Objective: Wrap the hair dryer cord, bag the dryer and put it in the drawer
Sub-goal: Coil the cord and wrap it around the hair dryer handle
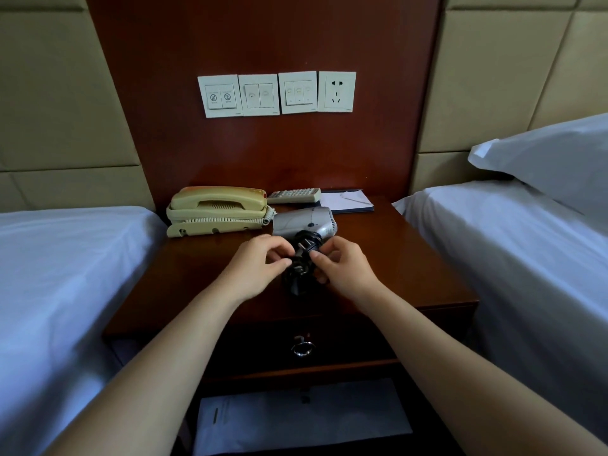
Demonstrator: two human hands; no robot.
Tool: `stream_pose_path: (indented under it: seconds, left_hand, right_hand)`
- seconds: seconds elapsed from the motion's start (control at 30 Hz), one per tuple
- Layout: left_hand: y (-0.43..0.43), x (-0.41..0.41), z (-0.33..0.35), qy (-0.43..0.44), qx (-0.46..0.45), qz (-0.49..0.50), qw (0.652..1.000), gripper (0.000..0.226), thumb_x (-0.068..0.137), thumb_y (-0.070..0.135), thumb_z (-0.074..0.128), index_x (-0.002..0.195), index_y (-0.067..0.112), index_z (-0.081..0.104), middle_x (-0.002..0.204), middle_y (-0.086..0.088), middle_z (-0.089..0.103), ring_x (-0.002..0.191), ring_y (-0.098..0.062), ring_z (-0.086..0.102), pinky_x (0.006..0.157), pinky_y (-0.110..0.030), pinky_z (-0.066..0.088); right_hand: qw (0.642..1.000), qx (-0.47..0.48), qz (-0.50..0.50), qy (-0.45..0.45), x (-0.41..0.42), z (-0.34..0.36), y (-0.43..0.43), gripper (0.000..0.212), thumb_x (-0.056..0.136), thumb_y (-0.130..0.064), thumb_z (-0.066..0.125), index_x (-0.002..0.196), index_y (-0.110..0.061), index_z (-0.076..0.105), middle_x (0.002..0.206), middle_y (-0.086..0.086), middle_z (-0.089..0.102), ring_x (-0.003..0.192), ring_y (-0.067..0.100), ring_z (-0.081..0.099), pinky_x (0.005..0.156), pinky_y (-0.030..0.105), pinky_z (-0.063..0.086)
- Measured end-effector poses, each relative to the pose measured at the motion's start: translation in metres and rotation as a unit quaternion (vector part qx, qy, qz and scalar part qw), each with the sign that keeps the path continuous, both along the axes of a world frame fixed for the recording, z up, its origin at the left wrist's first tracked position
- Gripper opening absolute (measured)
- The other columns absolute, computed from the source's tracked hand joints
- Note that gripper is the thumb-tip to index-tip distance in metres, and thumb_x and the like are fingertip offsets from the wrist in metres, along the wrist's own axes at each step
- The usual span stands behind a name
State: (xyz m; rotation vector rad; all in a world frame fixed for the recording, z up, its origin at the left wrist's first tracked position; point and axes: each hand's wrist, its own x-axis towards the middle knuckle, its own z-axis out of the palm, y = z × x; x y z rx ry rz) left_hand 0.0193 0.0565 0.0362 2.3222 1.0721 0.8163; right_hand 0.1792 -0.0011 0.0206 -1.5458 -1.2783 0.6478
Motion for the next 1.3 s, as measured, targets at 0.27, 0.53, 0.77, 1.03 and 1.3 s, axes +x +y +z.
stream_pose_path:
  seconds: [0.27, 0.53, 0.77, 1.03, 1.3]
  left_hand:
    - [0.005, 0.013, 0.006, 0.211, 0.133, -0.052, 0.967, 0.013, 0.097, 0.029, 0.043, 0.087, 0.022, 0.038, 0.095, 0.005, 0.038, 0.090, -0.017, 0.046, 0.075, -0.039, 0.045]
    - [-0.005, 0.017, 0.009, 0.165, 0.210, -0.040, 0.963, 0.011, 0.100, 0.024, 0.034, 0.090, 0.019, 0.034, 0.090, 0.003, 0.040, 0.072, -0.021, 0.048, 0.061, -0.033, 0.035]
    - [-0.014, 0.016, 0.013, 0.105, 0.197, -0.030, 0.974, 0.011, 0.099, 0.023, 0.038, 0.093, 0.014, 0.039, 0.074, 0.005, 0.045, 0.068, -0.027, 0.053, 0.061, -0.041, 0.041]
    - [-0.017, 0.016, 0.007, 0.086, 0.174, -0.043, 0.980, 0.012, 0.099, 0.021, 0.040, 0.095, 0.010, 0.044, 0.065, 0.012, 0.039, 0.059, -0.017, 0.043, 0.055, -0.031, 0.031]
    - [-0.011, 0.019, 0.005, 0.060, 0.158, -0.059, 0.984, 0.011, 0.099, 0.020, 0.040, 0.090, 0.014, 0.042, 0.063, 0.009, 0.040, 0.051, -0.009, 0.038, 0.051, -0.029, 0.028]
  right_hand:
    - [1.000, 0.010, 0.025, 0.005, 0.010, -0.003, 0.004, 0.011, 0.092, -0.025, 0.056, 0.093, -0.014, 0.056, 0.076, -0.001, 0.059, 0.064, 0.012, 0.056, 0.062, 0.027, 0.048]
    - [0.997, 0.065, 0.014, -0.026, 0.021, 0.006, 0.011, 0.021, 0.086, -0.026, 0.064, 0.068, -0.031, 0.053, 0.068, 0.004, 0.061, 0.072, 0.031, 0.065, 0.075, 0.052, 0.056]
    - [0.989, 0.067, 0.088, -0.099, 0.024, 0.014, 0.010, 0.023, 0.091, -0.018, 0.057, 0.071, -0.029, 0.056, 0.076, 0.012, 0.063, 0.076, 0.037, 0.065, 0.074, 0.054, 0.055]
    - [0.981, 0.054, 0.143, -0.117, 0.031, 0.017, 0.009, 0.009, 0.093, -0.009, 0.052, 0.090, -0.006, 0.061, 0.069, -0.002, 0.054, 0.064, 0.015, 0.056, 0.065, 0.031, 0.051]
    - [0.981, 0.048, 0.147, -0.116, 0.036, 0.018, 0.012, 0.011, 0.093, -0.011, 0.053, 0.085, -0.011, 0.060, 0.073, 0.005, 0.058, 0.067, 0.017, 0.055, 0.065, 0.029, 0.047]
